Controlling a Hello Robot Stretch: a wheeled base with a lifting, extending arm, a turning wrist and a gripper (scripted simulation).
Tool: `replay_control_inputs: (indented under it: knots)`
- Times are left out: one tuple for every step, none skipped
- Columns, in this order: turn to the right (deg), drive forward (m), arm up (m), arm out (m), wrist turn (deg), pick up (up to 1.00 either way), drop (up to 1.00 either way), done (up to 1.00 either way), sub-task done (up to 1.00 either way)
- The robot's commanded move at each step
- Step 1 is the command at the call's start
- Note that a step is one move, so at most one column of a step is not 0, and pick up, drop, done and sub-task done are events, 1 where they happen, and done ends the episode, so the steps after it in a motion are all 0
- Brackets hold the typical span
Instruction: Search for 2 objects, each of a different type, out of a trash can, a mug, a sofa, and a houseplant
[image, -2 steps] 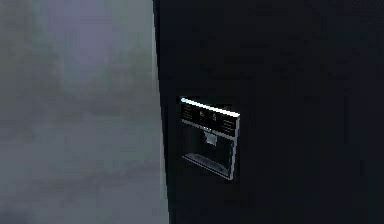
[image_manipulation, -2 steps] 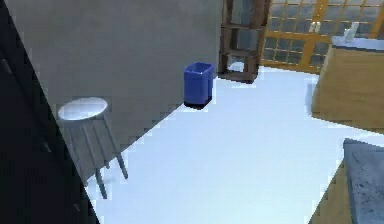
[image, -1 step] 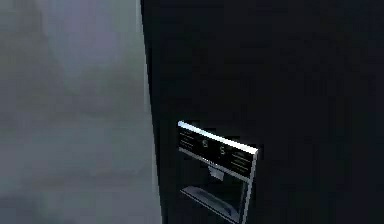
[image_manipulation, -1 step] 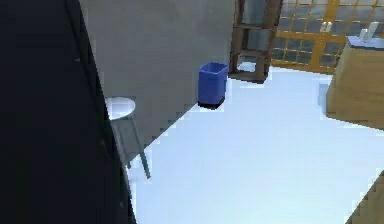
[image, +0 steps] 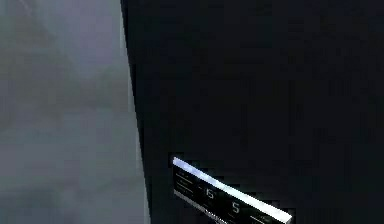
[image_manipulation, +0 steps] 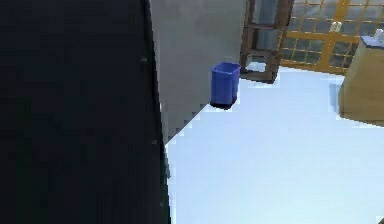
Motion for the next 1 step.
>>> replay_control_inputs:
  knots:
    - [-45.0,0.00,0.00,0.00,0.0,0.00,0.00,0.00,0.00]
